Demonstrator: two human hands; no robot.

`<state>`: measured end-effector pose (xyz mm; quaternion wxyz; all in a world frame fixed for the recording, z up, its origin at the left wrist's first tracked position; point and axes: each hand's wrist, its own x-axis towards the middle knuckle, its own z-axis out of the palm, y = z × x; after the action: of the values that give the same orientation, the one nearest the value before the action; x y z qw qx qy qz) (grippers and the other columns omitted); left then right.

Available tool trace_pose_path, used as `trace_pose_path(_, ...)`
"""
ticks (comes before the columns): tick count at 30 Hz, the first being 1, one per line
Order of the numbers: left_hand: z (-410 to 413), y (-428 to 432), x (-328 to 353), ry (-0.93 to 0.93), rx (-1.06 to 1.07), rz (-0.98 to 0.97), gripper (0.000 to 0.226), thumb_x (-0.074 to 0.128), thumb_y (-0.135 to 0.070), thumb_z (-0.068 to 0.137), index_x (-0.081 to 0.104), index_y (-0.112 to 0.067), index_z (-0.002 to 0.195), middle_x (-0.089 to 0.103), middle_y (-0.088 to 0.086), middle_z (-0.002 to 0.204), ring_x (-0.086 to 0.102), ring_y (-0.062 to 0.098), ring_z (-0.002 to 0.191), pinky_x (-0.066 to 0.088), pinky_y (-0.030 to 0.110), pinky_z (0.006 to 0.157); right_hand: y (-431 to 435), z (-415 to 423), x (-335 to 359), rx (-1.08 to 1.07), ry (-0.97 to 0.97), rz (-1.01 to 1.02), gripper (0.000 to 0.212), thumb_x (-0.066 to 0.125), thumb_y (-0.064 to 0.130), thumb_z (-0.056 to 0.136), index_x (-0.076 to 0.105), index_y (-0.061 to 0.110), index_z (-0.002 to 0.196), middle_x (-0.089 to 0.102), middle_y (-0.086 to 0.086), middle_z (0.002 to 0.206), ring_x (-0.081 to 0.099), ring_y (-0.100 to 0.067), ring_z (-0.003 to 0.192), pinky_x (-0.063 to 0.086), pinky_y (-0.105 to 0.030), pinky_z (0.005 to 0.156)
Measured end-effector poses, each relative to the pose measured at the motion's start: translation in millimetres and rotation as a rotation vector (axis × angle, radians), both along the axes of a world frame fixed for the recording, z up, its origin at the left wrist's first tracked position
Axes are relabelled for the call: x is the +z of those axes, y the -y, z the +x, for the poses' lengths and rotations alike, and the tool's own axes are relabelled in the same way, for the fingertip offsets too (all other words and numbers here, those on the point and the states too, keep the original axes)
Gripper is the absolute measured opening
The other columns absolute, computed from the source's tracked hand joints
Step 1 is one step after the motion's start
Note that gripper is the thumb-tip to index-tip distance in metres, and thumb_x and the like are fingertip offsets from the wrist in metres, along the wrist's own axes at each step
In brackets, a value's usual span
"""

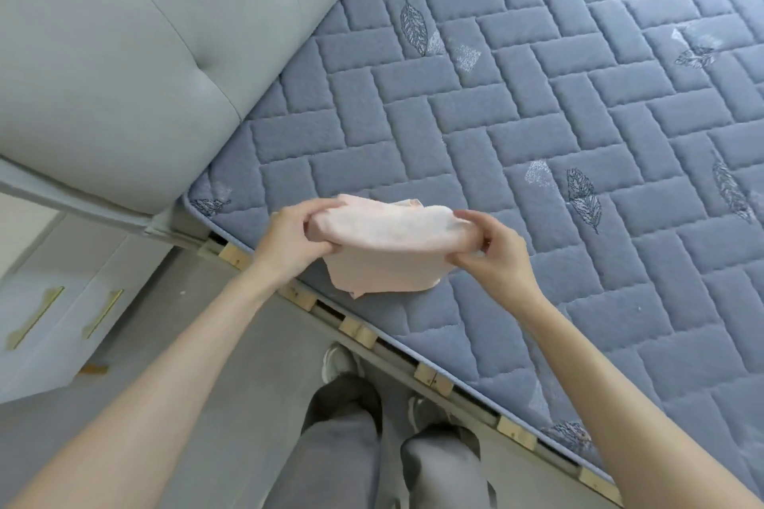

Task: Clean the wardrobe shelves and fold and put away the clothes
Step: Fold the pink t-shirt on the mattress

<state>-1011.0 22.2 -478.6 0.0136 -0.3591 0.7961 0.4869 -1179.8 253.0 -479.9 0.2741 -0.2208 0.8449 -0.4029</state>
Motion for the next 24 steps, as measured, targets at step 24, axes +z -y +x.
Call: trace_pose_path(24, 270.3, -143.3, 290.0, -0.323, 0.866, -0.316, 0.025, 0.071, -0.025, 0.086, 0.051, -0.015, 0.074, 0.051, -0.012, 0.058, 0.044, 0.001, 0.053, 0.031, 0.014, 0.050, 42.2, 146.5, 302.1, 0.777, -0.129, -0.337, 0.014, 0.066, 0.027, 0.091, 0.056, 0.022, 0.100, 0.063, 0.013, 0.092, 0.057, 0.001, 0.084, 0.042, -0.011, 0.069)
